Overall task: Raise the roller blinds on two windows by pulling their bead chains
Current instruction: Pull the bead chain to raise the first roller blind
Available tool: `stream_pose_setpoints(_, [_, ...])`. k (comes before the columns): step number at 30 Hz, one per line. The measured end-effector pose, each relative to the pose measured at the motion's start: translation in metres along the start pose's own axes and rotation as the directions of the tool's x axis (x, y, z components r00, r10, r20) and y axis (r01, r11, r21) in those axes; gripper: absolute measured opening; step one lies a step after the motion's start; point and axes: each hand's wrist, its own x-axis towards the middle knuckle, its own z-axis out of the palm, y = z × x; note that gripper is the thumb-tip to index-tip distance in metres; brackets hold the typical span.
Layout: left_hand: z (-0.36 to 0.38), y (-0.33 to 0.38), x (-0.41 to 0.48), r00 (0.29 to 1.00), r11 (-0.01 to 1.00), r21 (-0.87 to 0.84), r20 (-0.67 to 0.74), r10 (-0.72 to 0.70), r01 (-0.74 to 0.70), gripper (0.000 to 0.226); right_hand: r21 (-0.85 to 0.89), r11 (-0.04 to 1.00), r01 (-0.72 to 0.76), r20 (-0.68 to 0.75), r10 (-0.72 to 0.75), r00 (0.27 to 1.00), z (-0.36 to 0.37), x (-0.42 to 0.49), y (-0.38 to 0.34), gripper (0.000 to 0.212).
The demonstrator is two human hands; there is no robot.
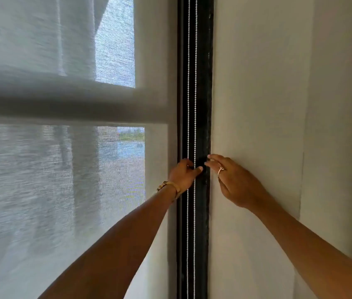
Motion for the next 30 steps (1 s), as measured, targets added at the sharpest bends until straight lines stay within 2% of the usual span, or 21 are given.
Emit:
stream_pose_setpoints(3, [0.007, 0.010, 0.003, 0.997, 0.999, -0.042, -0.082, 0.009, -0.012, 0.018, 0.043, 0.999, -0.012, -0.062, 0.014, 0.998, -0.004, 0.002, 0.000, 0.042])
stream_pose_setpoints(6, [0.010, 0.022, 0.006, 0.995, 0.991, -0.127, -0.098, 0.033, -0.045, 0.008, 0.061, 0.998, -0.016, -0.116, 0.023, 0.993, -0.004, 0.003, -0.001, 0.042])
stream_pose_setpoints(10, [-0.012, 0.062, 0.015, 0.988, 0.933, -0.342, -0.132, 0.075, -0.116, 0.011, 0.196, 0.980, -0.044, -0.184, 0.081, 0.980, -0.004, 0.000, 0.002, 0.038])
stream_pose_setpoints(12, [-0.031, 0.092, 0.024, 0.978, 0.926, -0.324, -0.138, 0.158, -0.195, 0.015, 0.309, 0.950, -0.039, -0.191, 0.102, 0.976, -0.003, 0.002, 0.003, 0.035])
stream_pose_setpoints(14, [-0.050, 0.125, 0.036, 0.958, 0.914, -0.305, -0.182, 0.221, -0.269, 0.023, 0.336, 0.941, -0.043, -0.200, 0.116, 0.973, -0.004, 0.003, 0.003, 0.033])
stream_pose_setpoints(16, [-0.065, 0.153, 0.042, 0.938, 0.892, -0.327, -0.254, 0.235, -0.312, 0.028, 0.334, 0.940, -0.068, -0.208, 0.144, 0.968, -0.006, 0.003, 0.000, 0.032])
stream_pose_setpoints(18, [-0.074, 0.167, 0.043, 0.922, 0.871, -0.350, -0.297, 0.248, -0.346, 0.034, 0.415, 0.903, -0.109, -0.191, 0.204, 0.960, -0.006, 0.002, -0.003, 0.033])
stream_pose_setpoints(22, [-0.074, 0.163, 0.030, 0.921, 0.813, -0.446, -0.280, 0.272, -0.375, 0.040, 0.710, 0.667, -0.227, -0.093, 0.409, 0.908, -0.010, 0.007, -0.010, 0.032])
stream_pose_setpoints(25, [-0.070, 0.157, 0.018, 0.897, 0.705, -0.560, -0.337, 0.285, -0.434, 0.039, 0.876, 0.439, -0.202, -0.060, 0.513, 0.856, -0.021, 0.023, -0.011, 0.028])
stream_pose_setpoints(28, [-0.065, 0.156, 0.005, 0.876, 0.658, -0.582, -0.374, 0.304, -0.477, 0.037, 0.959, 0.222, -0.176, 0.018, 0.574, 0.819, -0.047, 0.050, -0.014, 0.025])
stream_pose_setpoints(30, [-0.061, 0.151, -0.003, 0.880, 0.665, -0.581, -0.368, 0.300, -0.469, 0.037, 0.970, 0.146, -0.193, 0.070, 0.595, 0.801, -0.067, 0.070, -0.019, 0.025])
